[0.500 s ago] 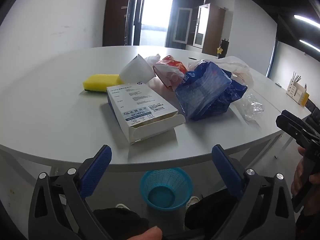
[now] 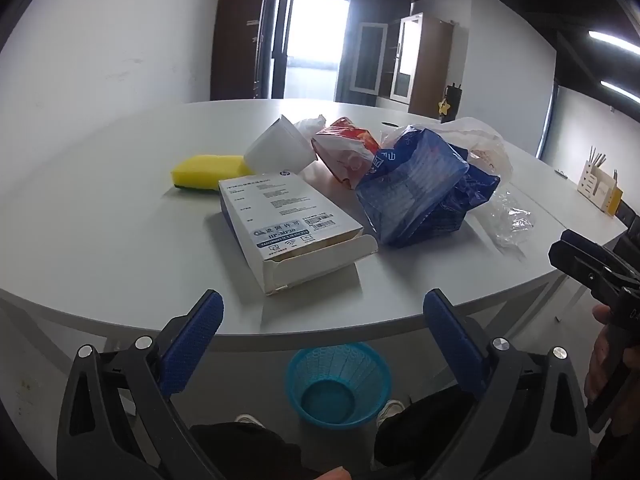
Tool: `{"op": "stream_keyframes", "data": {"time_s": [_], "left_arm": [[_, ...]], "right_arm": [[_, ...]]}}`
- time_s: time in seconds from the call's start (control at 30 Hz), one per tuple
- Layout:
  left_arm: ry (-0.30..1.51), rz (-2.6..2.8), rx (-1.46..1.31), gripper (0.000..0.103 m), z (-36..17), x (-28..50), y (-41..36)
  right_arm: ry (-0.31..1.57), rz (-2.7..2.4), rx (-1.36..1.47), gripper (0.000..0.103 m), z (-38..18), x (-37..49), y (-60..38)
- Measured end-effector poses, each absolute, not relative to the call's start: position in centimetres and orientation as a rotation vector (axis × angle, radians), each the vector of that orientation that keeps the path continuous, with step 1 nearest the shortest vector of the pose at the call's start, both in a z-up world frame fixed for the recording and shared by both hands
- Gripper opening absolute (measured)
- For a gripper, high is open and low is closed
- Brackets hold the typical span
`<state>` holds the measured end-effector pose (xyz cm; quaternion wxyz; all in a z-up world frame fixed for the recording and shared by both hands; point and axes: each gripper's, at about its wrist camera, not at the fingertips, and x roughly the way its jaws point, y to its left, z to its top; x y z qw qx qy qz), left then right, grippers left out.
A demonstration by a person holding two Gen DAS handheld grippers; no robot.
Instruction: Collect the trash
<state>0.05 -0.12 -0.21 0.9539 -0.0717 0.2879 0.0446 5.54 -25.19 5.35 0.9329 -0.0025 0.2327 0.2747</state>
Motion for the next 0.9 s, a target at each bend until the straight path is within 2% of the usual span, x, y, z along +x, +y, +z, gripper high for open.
{"op": "stream_keyframes", "data": {"time_s": [0.37, 0.9], "left_arm": [[0.606, 0.133, -0.070, 0.097, -0.1, 0.2, -0.2], [0.564, 0.088, -0.126, 0.097, 0.8, -0.5, -0.3]], "right_arm": [[0.491, 0.566, 0.006, 0.095, 5.4, 5.6, -25.2], [0.500, 0.574, -0.019, 0.095, 5.3, 5.5, -24.9]]}}
